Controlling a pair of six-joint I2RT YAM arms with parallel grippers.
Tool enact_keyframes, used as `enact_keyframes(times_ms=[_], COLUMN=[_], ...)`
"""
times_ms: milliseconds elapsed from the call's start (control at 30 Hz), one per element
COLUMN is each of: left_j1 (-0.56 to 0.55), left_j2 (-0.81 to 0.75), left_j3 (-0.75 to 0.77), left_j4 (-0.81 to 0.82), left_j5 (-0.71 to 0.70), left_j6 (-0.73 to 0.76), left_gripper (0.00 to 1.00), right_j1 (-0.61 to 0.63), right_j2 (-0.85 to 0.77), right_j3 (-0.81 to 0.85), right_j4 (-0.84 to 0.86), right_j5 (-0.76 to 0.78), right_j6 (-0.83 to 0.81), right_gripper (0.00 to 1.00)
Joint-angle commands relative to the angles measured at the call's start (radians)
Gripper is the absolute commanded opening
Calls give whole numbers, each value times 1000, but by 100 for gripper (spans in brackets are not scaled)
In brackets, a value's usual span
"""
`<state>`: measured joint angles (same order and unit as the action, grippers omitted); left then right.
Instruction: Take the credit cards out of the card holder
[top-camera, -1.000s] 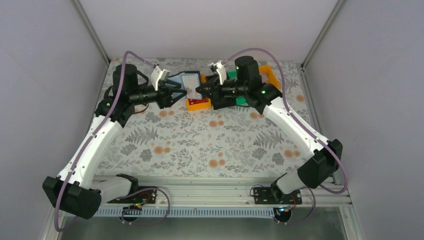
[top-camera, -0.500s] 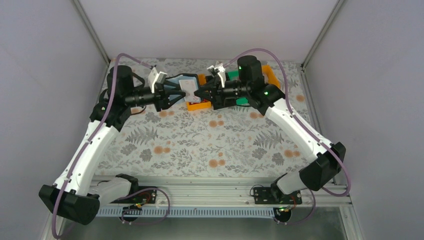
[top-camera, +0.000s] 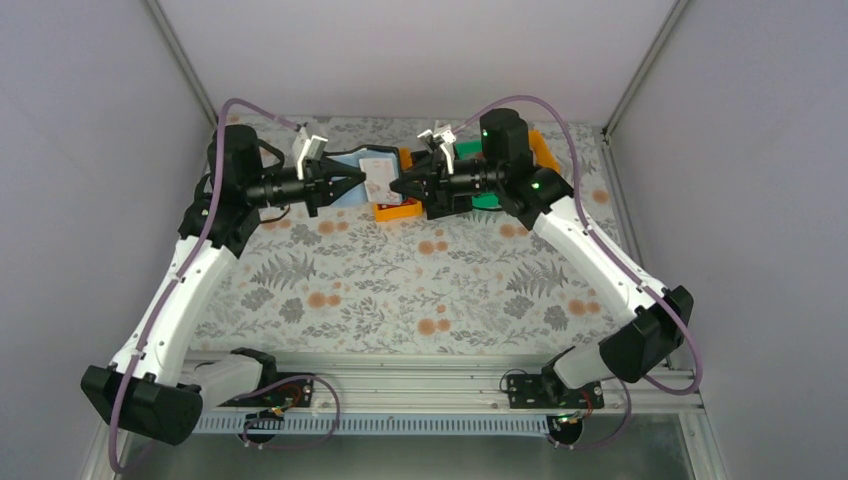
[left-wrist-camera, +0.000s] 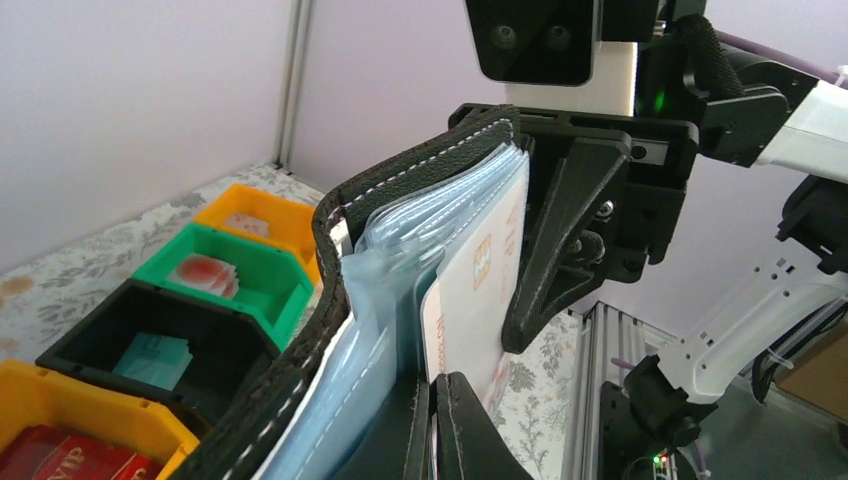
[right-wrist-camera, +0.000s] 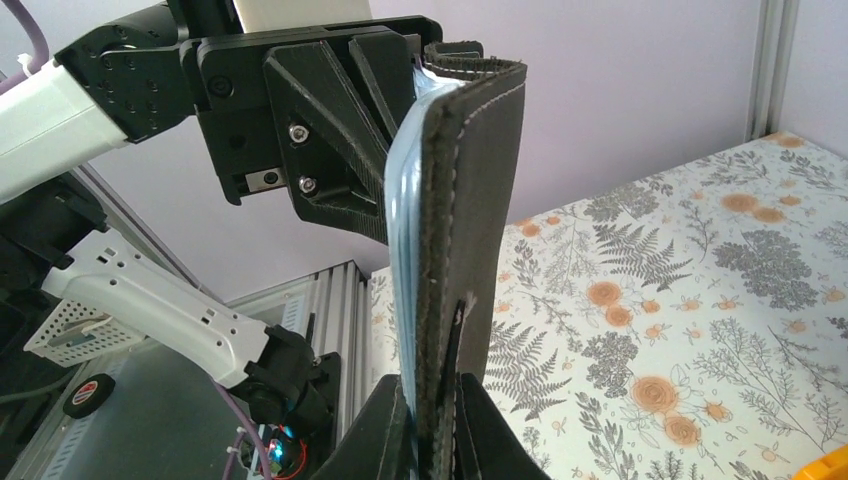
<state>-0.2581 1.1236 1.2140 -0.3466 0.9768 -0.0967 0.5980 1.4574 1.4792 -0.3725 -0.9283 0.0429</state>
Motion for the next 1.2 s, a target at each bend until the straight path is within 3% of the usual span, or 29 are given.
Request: enact_keyframes(times_ms=[0, 133, 267, 433, 700, 900, 1000, 1167], left_j1=[-33, -30, -32, -30, -17, 3, 3, -29], left_j2=[-15, -26, -29, -33, -34, -36, -37, -29], left_j3=[19, 18, 15, 13, 36, 24, 21, -13], left_j4=[1, -27, -6, -11, -84, -108, -112, -33], left_j5=[131, 117, 148, 172, 160, 125, 127, 148], left_j6=[30, 59, 39, 47, 144, 173, 182, 155], left_gripper=[2, 2, 2, 2, 2, 2, 2, 3], right_j1=[22, -6, -9, -25, -76, -94, -95, -88], right_j2=[1, -8, -10, -29, -37, -45, -45, -22], right_j3=[7, 3, 0, -26, -25, -21, -17, -7], right_j4=[77, 72, 59, 67, -26, -81, -96, -63], right_j5=[-71, -79, -97, -122, -228, -266, -258, -282], right_j6=[9, 5, 0, -15, -88, -127, -131, -103], right_gripper=[4, 5, 17, 22, 9, 7, 10, 7])
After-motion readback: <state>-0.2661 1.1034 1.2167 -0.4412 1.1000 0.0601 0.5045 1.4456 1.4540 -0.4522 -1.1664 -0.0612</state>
